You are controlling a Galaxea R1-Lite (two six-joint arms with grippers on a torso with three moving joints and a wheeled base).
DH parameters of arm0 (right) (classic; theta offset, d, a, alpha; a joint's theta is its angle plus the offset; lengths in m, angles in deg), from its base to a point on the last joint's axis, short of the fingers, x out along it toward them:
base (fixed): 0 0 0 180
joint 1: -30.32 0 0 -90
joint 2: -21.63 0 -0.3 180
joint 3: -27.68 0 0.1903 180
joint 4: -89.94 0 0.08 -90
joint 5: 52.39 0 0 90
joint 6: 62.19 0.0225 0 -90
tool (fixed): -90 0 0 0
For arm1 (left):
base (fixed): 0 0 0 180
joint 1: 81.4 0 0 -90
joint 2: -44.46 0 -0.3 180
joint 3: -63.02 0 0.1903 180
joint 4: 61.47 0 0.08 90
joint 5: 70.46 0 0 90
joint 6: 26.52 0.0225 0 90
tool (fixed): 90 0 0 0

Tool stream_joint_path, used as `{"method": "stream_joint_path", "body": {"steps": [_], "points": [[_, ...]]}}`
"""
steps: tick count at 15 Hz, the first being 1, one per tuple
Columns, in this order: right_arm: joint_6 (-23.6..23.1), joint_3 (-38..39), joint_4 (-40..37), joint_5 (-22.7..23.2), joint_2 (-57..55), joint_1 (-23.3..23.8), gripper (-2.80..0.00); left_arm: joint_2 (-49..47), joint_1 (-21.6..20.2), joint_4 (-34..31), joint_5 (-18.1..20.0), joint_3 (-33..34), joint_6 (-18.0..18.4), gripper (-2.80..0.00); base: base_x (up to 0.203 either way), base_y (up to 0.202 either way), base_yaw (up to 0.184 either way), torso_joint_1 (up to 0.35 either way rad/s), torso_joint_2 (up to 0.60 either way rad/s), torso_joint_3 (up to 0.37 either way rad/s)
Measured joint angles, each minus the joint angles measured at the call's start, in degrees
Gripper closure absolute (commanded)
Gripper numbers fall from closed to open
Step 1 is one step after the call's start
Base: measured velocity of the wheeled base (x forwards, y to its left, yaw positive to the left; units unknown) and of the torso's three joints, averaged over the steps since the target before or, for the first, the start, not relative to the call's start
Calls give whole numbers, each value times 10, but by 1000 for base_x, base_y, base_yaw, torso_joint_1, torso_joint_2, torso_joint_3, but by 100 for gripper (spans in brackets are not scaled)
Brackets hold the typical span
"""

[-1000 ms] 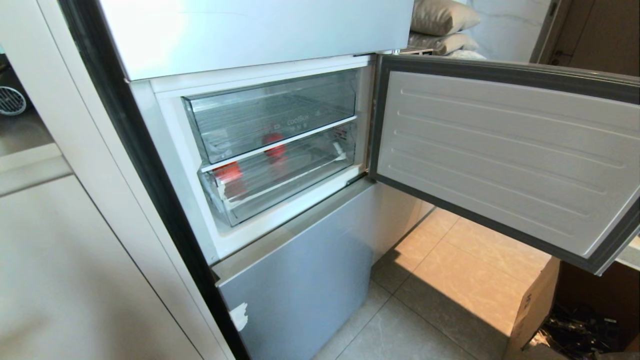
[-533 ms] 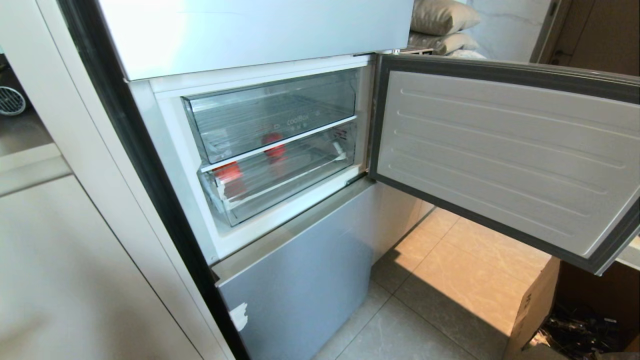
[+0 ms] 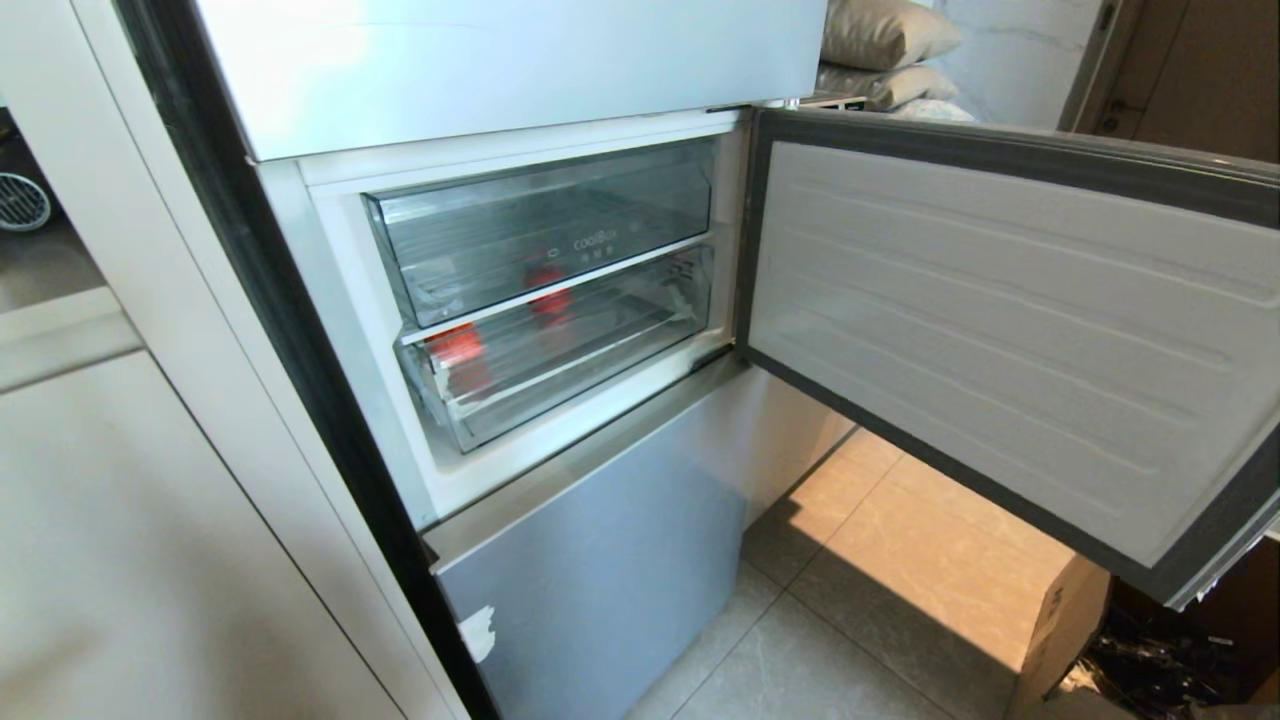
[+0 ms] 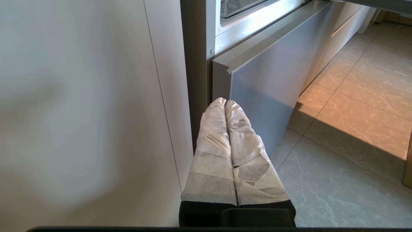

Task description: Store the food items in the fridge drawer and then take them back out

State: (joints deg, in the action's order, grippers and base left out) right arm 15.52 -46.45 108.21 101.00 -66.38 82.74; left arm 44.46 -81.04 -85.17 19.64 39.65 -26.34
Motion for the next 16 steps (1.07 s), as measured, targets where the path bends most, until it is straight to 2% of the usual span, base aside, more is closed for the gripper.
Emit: {"method": "stream_joint_path", "body": {"steps": [3,5,7,9,10,12,14,16], "points": [[13,59,5,-1,158,1,0,0,0,0,0,0,0,0,0,0,0,0,0,0],[25,68,40,-26,245,8,0,0,0,0,0,0,0,0,0,0,0,0,0,0],[27,42,82,-68,282,13,0,0,0,0,0,0,0,0,0,0,0,0,0,0],[17,8,90,-105,271,15,0,0,0,0,0,0,0,0,0,0,0,0,0,0],[-7,0,81,-129,256,14,0,0,0,0,0,0,0,0,0,0,0,0,0,0],[-108,-8,38,-213,219,-16,0,0,0,0,0,0,0,0,0,0,0,0,0,0],[-225,0,6,-338,170,-97,0,0,0,0,0,0,0,0,0,0,0,0,0,0],[-323,24,-2,-433,125,-207,0,0,0,0,0,0,0,0,0,0,0,0,0,0]]}}
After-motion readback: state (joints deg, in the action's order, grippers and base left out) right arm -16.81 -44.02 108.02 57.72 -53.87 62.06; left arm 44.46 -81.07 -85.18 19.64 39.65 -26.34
